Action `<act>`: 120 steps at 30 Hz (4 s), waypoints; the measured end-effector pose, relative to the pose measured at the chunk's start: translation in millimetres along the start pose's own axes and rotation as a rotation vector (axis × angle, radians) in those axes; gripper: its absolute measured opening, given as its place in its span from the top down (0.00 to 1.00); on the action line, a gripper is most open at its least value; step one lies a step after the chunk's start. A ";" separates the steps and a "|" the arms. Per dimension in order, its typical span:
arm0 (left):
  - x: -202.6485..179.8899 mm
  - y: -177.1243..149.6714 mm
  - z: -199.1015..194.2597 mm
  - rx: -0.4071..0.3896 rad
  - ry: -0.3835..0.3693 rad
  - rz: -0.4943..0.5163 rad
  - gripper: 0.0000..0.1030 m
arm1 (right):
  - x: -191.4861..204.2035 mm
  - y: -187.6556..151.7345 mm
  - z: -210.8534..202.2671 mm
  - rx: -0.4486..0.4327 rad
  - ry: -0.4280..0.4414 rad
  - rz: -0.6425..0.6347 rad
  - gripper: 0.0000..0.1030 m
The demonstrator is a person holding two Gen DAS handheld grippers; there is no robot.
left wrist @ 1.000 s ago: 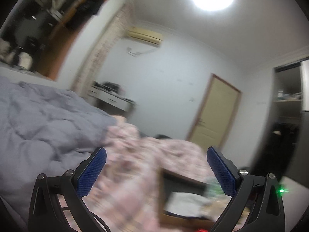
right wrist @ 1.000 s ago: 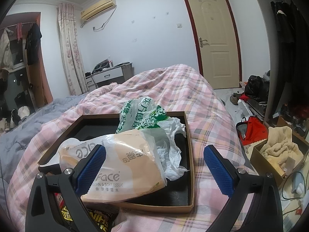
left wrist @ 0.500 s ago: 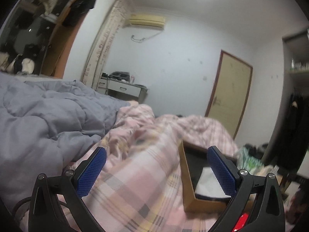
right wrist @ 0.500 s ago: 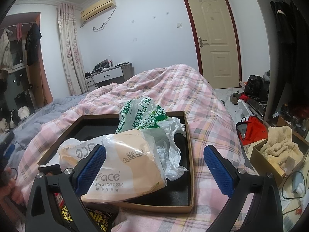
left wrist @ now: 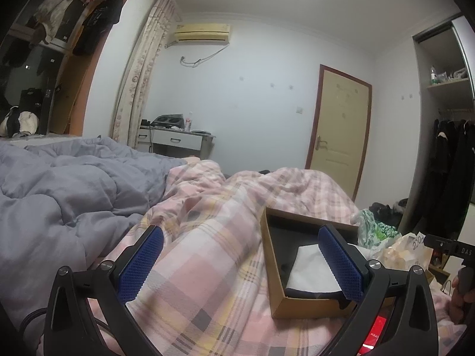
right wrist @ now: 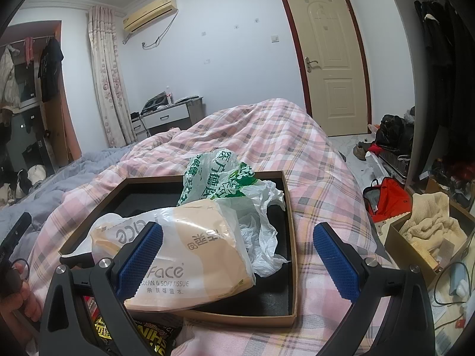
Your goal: Organize soft objects
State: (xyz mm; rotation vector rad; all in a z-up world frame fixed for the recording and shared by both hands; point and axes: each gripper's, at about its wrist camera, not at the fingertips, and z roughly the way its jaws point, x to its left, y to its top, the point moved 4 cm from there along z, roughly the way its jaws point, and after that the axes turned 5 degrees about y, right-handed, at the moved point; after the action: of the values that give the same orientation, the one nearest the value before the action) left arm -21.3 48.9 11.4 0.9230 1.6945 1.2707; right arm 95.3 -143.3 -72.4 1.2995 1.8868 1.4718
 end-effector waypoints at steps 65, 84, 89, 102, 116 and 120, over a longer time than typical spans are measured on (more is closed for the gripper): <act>-4.3 0.1 -4.8 -0.003 -0.011 0.037 0.00 | -2.5 0.4 -0.7 -0.002 0.002 0.006 0.02; -11.1 0.5 -7.2 -0.014 -0.012 0.067 0.00 | -3.1 0.3 -0.9 -0.002 0.003 0.007 0.02; -11.7 0.6 -6.9 -0.014 -0.012 0.073 0.00 | -3.2 0.3 -0.9 -0.002 0.003 0.007 0.02; -11.9 1.2 -8.0 -0.019 -0.017 0.075 0.00 | -3.1 0.3 -0.8 -0.003 0.004 0.007 0.02; -12.5 1.0 -7.8 -0.020 -0.017 0.074 0.00 | -3.7 0.8 -1.1 -0.003 0.004 0.009 0.02; -12.5 1.0 -7.7 -0.022 -0.021 0.068 0.00 | -3.6 0.8 -1.0 -0.003 0.004 0.009 0.02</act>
State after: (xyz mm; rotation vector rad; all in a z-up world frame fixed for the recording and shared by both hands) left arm -23.1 34.9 15.8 0.9851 1.6424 1.3171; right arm 96.5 -146.9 -72.1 1.3061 1.8829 1.4824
